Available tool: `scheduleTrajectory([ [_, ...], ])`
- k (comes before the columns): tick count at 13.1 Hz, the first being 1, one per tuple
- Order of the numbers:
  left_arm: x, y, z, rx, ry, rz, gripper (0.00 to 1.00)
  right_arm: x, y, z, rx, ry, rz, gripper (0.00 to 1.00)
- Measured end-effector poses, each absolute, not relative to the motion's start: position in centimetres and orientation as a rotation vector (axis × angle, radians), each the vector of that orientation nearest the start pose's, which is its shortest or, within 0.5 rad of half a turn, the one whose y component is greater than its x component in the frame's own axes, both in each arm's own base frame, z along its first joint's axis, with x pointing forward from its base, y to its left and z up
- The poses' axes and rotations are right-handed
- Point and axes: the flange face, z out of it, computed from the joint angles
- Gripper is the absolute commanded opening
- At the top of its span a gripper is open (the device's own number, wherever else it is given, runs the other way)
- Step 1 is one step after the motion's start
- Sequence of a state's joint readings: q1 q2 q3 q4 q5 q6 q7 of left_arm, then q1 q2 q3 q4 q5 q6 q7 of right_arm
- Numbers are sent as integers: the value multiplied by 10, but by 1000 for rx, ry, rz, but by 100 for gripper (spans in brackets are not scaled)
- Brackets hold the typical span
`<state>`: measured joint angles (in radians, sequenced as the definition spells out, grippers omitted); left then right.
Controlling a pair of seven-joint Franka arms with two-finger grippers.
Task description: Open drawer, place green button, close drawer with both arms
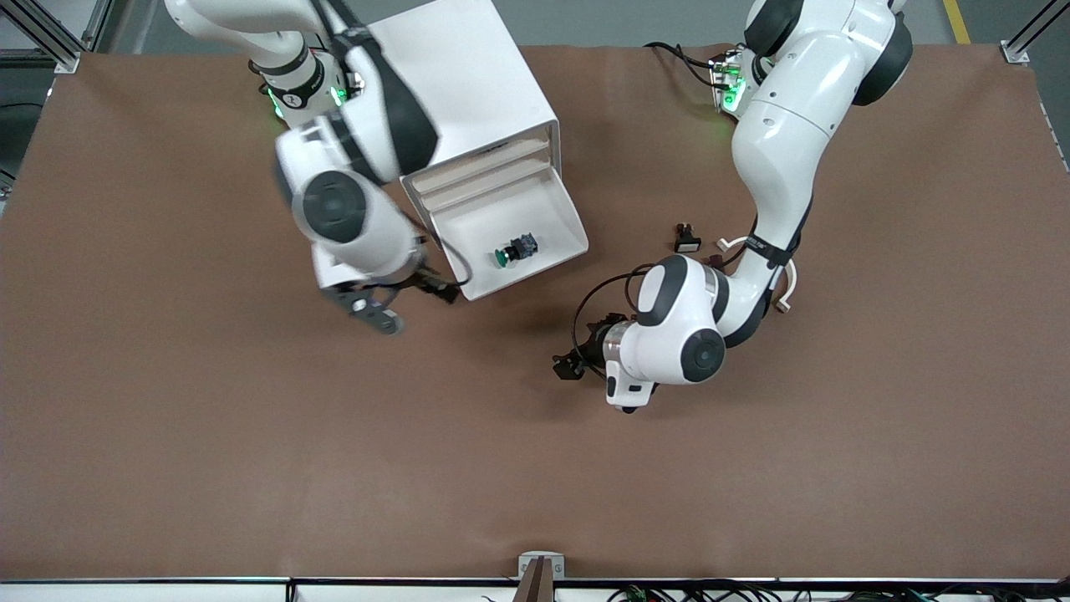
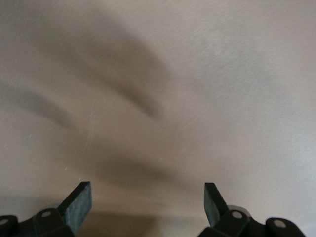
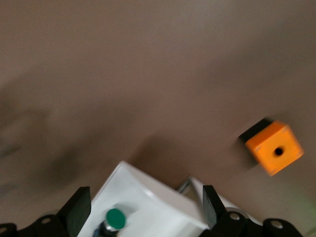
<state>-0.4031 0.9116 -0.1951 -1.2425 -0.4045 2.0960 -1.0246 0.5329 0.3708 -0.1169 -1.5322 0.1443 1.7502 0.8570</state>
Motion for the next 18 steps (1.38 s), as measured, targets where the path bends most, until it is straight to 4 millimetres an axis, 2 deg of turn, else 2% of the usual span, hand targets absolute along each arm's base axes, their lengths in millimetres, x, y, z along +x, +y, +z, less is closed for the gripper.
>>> scheduleTrajectory([
  [3, 626, -418, 220, -3151, -1131, 553, 100, 609, 176, 470, -3112, 463, 285, 100],
  [7, 608, -437, 214, -3106, -1067, 420, 100, 611, 47, 504, -3149, 229, 311, 100],
  [8, 601, -444, 214, -3094, -1046, 394, 100, 609, 22, 508, -3158, 182, 319, 100],
  [10, 582, -461, 215, -3055, -1039, 349, 100, 604, -10, 518, -3156, 96, 331, 100],
  [12, 563, -479, 218, -3016, -1070, 321, 100, 604, -27, 541, -3151, -8, 292, 100],
  [15, 530, -508, 226, -2986, -1034, 328, 100, 603, -37, 586, -3157, -49, 212, 100],
  [18, 492, -537, 232, -2961, -955, 346, 100, 603, -48, 605, -3164, -22, 155, 100],
])
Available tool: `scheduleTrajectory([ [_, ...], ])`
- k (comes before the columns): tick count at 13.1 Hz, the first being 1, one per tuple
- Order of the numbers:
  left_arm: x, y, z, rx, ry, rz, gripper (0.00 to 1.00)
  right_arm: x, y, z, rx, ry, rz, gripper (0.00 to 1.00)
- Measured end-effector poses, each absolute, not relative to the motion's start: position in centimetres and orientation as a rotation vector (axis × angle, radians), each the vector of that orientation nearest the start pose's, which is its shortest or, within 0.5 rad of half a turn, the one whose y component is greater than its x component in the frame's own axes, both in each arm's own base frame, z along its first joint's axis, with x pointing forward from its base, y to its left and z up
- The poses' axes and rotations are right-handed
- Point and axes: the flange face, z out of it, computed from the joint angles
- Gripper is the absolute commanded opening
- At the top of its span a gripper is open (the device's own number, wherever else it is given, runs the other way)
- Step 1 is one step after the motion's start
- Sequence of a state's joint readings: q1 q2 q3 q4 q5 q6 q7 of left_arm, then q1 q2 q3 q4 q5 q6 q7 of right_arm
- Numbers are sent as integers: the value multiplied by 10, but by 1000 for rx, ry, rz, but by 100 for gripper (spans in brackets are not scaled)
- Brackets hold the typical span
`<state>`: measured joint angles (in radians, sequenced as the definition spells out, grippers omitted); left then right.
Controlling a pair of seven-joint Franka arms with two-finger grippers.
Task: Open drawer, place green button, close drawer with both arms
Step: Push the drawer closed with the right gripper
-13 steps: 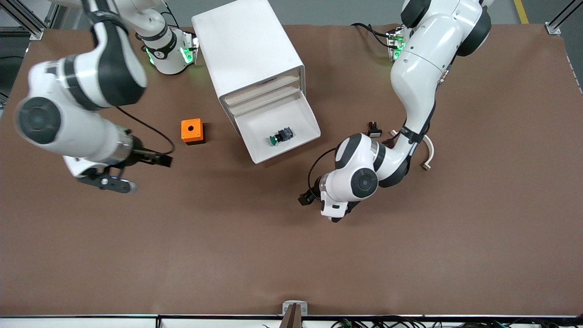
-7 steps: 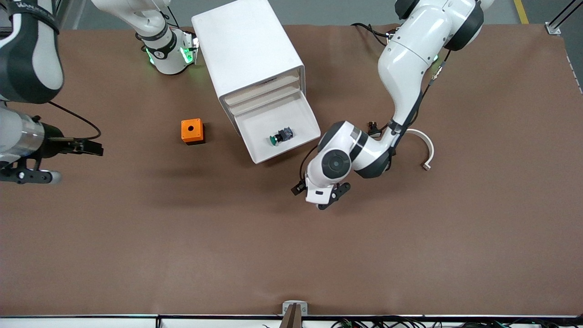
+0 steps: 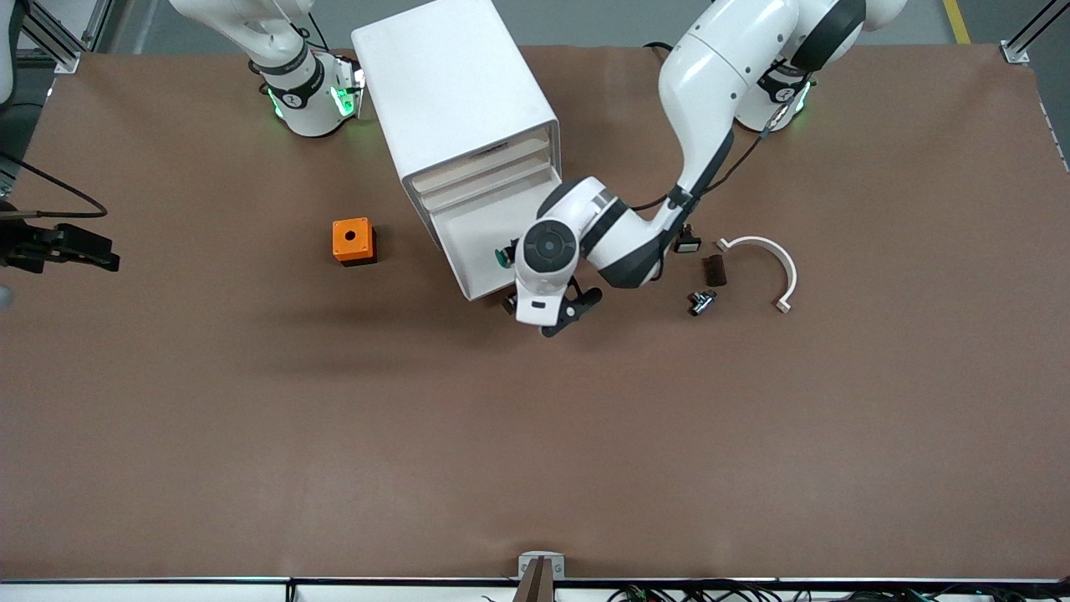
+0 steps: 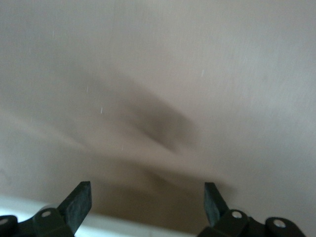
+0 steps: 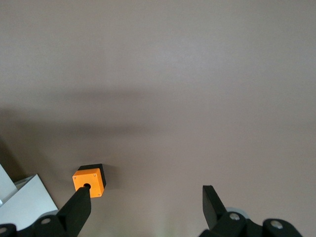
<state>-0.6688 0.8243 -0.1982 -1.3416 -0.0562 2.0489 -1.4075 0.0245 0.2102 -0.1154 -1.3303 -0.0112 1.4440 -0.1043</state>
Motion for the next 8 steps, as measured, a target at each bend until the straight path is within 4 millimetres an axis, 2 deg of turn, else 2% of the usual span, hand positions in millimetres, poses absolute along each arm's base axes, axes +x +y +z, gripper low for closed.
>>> scheduleTrajectory([
  [2, 467, -554, 230, -2960, -891, 353, 100, 601, -53, 609, -3162, -12, 165, 100],
  [4, 443, -572, 229, -2970, -829, 355, 100, 594, -48, 612, -3154, -20, 212, 100],
  [8, 404, -600, 234, -2998, -736, 403, 100, 570, -41, 640, -3150, -40, 176, 100],
])
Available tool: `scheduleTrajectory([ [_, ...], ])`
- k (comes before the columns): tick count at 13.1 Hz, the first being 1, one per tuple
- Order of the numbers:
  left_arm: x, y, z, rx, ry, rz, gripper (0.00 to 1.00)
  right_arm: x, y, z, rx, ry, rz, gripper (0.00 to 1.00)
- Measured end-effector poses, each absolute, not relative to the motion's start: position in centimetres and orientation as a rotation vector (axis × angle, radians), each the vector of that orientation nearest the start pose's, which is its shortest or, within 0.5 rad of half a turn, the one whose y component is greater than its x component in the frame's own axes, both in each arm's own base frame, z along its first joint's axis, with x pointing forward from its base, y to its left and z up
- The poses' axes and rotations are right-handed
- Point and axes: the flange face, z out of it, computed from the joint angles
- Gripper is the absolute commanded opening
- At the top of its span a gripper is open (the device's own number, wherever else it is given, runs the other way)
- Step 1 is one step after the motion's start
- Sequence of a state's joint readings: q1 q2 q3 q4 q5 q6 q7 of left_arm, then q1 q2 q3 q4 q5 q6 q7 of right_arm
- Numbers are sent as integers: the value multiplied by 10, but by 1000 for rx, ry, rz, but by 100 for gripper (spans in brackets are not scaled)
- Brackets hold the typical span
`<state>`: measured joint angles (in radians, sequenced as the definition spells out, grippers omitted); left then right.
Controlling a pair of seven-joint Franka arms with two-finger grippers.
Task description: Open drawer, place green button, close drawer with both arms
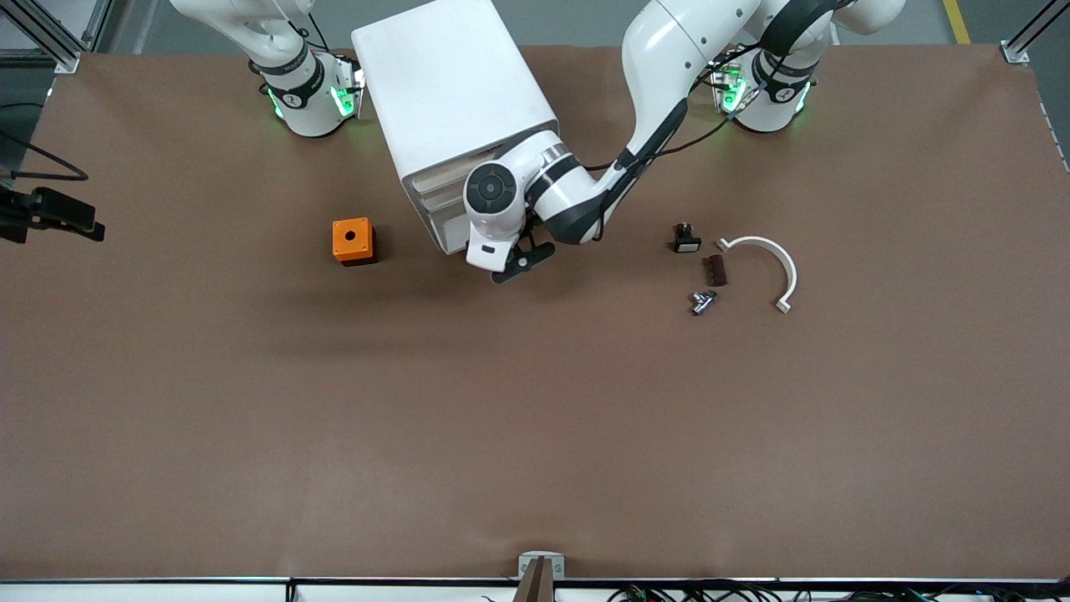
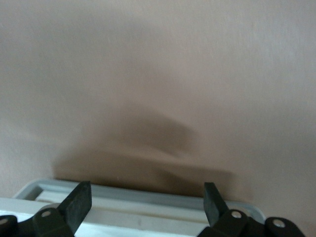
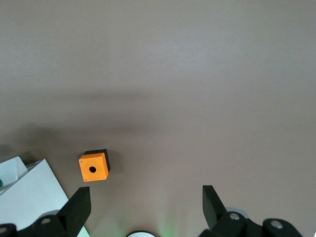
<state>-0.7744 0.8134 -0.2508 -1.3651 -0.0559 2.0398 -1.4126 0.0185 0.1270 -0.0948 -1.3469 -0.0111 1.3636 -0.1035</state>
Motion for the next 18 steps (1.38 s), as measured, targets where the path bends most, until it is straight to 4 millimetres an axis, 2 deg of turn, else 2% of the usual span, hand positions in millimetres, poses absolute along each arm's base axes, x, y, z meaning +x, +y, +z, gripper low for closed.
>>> scheduleTrajectory([
  [3, 388, -609, 235, -3004, -706, 444, 100, 539, -37, 656, -3144, -55, 122, 100],
  [7, 377, -611, 229, -2979, -774, 592, 100, 506, -30, 651, -3138, -76, 55, 100],
  [9, 376, -610, 226, -2987, -777, 639, 100, 498, -21, 647, -3137, -78, 53, 100],
  [13, 380, -611, 226, -3020, -771, 658, 100, 495, -22, 649, -3136, -76, 34, 100],
  [15, 385, -610, 228, -3055, -731, 651, 100, 496, -22, 650, -3137, -76, 23, 100],
  [16, 394, -606, 231, -3072, -732, 644, 100, 496, -22, 650, -3137, -75, 23, 100],
  [18, 425, -589, 249, -3109, -768, 606, 100, 496, -24, 650, -3136, -66, 23, 100],
])
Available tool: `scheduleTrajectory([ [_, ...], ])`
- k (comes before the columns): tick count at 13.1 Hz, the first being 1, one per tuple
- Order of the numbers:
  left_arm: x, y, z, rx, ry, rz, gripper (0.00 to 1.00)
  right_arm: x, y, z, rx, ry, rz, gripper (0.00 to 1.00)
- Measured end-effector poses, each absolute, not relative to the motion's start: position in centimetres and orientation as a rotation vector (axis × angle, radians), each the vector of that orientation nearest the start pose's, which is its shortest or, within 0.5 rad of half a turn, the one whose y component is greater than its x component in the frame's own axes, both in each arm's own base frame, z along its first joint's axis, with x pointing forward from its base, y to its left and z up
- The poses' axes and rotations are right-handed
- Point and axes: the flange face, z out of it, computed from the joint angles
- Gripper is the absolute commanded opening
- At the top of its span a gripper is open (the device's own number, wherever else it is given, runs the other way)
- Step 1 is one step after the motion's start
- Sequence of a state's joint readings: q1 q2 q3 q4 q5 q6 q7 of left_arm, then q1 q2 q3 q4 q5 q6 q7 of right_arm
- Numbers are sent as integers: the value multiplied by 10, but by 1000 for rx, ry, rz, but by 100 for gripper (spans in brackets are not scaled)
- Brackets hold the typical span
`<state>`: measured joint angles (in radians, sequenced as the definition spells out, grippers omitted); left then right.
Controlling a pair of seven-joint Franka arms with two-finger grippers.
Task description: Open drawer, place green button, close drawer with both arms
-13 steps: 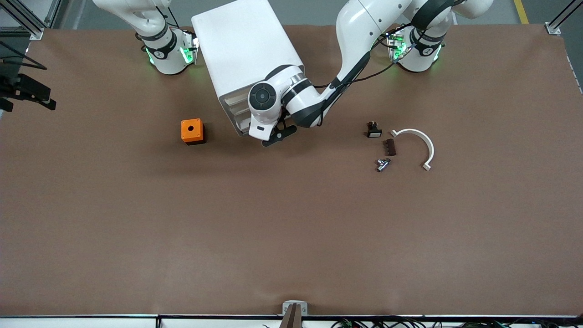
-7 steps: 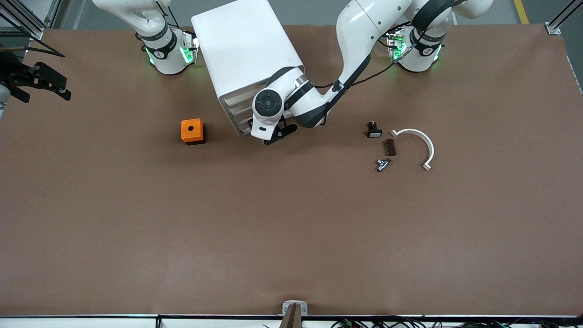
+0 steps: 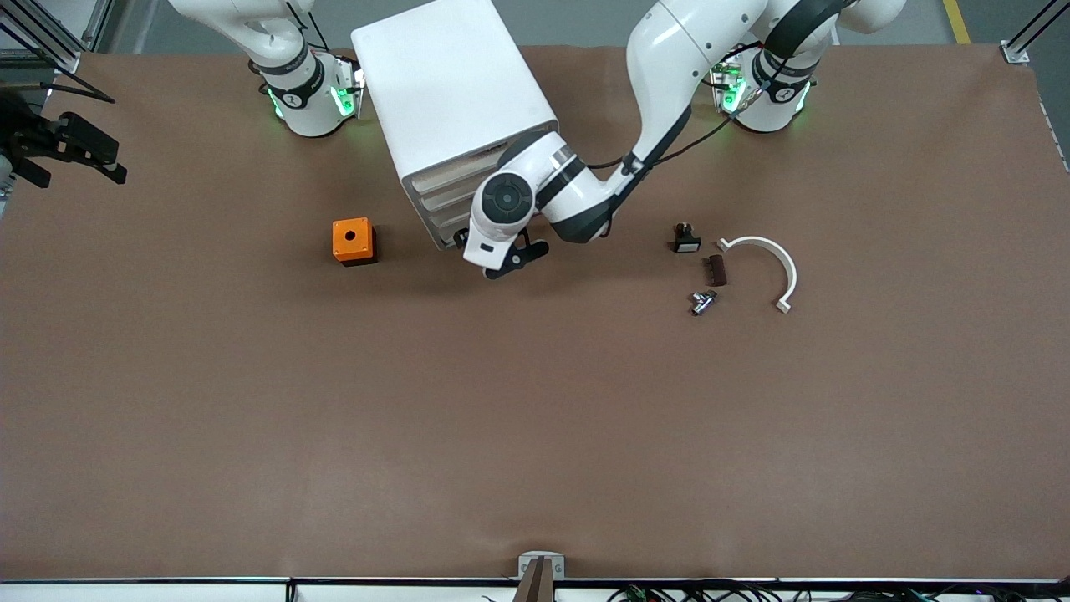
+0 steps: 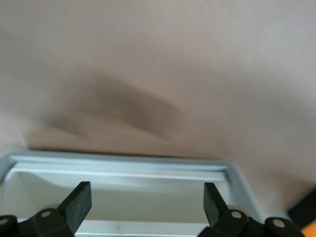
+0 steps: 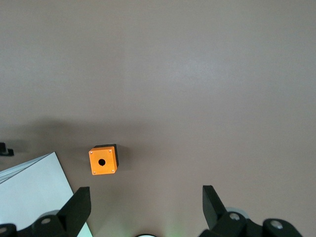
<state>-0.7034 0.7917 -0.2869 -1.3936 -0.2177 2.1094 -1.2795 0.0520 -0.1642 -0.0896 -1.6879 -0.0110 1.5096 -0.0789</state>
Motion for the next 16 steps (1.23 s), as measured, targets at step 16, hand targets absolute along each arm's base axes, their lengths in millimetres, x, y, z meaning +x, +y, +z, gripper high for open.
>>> scheduleTrajectory([
  [16, 622, -178, 503, -3158, -589, 351, 100, 493, -35, 654, -3124, 28, 2, 100],
])
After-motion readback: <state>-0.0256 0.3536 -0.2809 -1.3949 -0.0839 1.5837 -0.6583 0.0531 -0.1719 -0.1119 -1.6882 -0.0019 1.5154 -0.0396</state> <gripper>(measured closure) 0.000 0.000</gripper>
